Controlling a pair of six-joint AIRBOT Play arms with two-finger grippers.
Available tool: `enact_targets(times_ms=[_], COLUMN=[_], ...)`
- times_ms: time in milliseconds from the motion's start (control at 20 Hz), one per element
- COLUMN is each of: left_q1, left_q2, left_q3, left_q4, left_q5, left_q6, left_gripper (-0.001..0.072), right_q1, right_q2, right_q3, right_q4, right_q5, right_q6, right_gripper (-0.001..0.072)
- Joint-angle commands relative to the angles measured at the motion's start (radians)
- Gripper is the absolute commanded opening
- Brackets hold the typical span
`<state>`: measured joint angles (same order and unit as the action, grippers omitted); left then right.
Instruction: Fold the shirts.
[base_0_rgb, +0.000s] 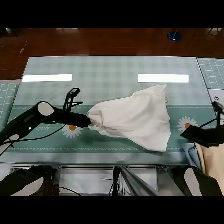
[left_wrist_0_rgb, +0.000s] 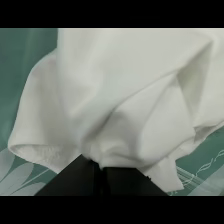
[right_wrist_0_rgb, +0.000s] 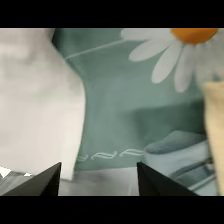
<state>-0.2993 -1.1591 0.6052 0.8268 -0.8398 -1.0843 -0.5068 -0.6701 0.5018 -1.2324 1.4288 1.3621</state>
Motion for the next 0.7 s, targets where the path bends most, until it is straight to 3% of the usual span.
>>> enact_targets(times_ms=[0,300,650], left_q1=[0.001,0.002,0.002], left_q2=[0.0,0.0,0.0], left_q3=[0.001,0.001,0.001], left_q4=[0.003,0.003,0.003], left_q5=[-0.002,0.002,0.002], left_q6=[0.03,0.052,0.052], left_gripper=[0.0028,0.0028,0.0028], right_q1=[-0.018,-0.018,-0.017], right_q2=[0.015,0.014,0.014], right_q3=[-0.101,-0.132,-0.159], right_q4=[0.137,0.231,0.111], right_q5=[0.061,0.073,0.023], right_q6=[-0.039,-0.025,0.163], right_gripper=[0.0532,0.0524,0.0507])
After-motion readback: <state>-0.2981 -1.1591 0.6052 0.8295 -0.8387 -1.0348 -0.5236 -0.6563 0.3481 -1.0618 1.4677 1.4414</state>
